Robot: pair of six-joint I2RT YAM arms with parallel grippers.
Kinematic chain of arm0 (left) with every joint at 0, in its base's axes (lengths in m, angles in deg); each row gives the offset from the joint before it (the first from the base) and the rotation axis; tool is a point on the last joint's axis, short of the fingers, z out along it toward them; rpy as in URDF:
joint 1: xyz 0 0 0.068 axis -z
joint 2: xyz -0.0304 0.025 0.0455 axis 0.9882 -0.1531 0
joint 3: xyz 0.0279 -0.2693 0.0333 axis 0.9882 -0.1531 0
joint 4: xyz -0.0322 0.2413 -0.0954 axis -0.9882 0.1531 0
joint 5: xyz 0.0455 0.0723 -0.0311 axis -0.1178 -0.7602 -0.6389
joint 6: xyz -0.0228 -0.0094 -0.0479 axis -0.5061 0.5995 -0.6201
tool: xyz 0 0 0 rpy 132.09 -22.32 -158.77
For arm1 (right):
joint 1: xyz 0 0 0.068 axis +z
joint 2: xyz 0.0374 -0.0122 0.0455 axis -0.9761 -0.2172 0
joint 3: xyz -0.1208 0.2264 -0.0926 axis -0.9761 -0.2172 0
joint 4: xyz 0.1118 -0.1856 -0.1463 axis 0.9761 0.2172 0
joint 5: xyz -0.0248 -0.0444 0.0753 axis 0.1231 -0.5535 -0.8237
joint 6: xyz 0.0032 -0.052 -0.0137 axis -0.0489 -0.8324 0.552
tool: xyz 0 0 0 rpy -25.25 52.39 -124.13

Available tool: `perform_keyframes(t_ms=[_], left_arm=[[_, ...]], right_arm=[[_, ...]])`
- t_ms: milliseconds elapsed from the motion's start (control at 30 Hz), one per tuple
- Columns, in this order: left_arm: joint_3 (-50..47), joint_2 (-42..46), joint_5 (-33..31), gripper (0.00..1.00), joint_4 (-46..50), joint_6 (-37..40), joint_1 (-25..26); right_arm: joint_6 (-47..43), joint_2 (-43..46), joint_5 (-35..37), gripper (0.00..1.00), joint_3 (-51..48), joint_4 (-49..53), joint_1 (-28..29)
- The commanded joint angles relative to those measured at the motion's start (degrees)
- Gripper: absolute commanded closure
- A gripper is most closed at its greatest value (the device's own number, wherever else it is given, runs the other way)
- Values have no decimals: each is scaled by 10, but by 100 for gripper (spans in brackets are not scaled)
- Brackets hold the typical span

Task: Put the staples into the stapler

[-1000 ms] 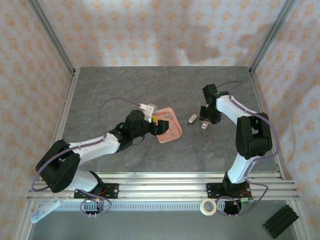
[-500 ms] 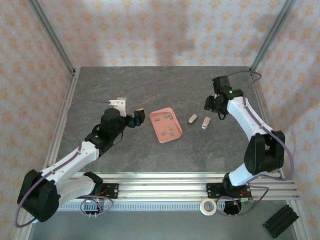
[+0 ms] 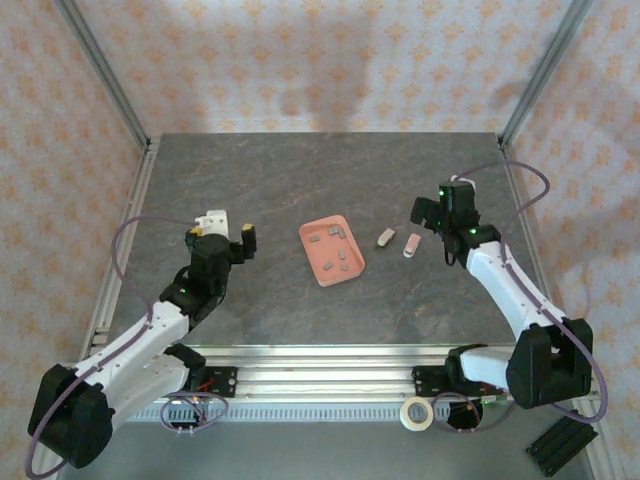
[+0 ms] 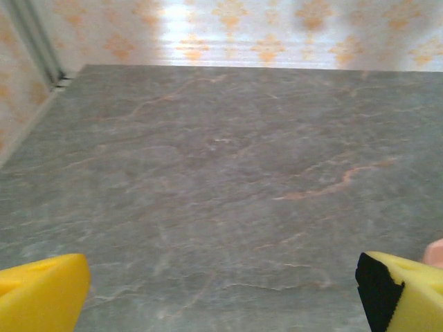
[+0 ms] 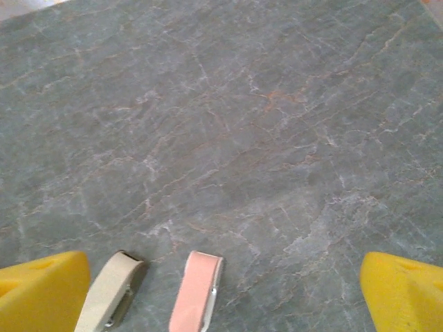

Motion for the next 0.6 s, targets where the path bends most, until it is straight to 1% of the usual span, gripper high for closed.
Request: perform_keyframes(t_ms=[0, 100, 233, 400, 500, 567], left_arm=[[-33, 25, -68, 0, -66, 31, -8], [-72, 41, -96, 0, -126, 52, -10], [-113, 43, -132, 0, -198, 82, -17], [-143, 23, -134, 0, -256, 112, -31], [-166, -7, -134, 0, -320, 121, -42], [-172, -26, -127, 0, -345, 121, -51]], right_arm=[[-14, 15, 54, 0, -38, -87, -1], [-24, 50, 71, 0, -98, -161, -1], [-34, 62, 73, 0, -154, -225, -1], [-53, 58, 86, 0, -198, -286, -1], [-67, 57, 92, 0, -209, -309, -1], [-75, 53, 94, 0, -218, -331, -1]])
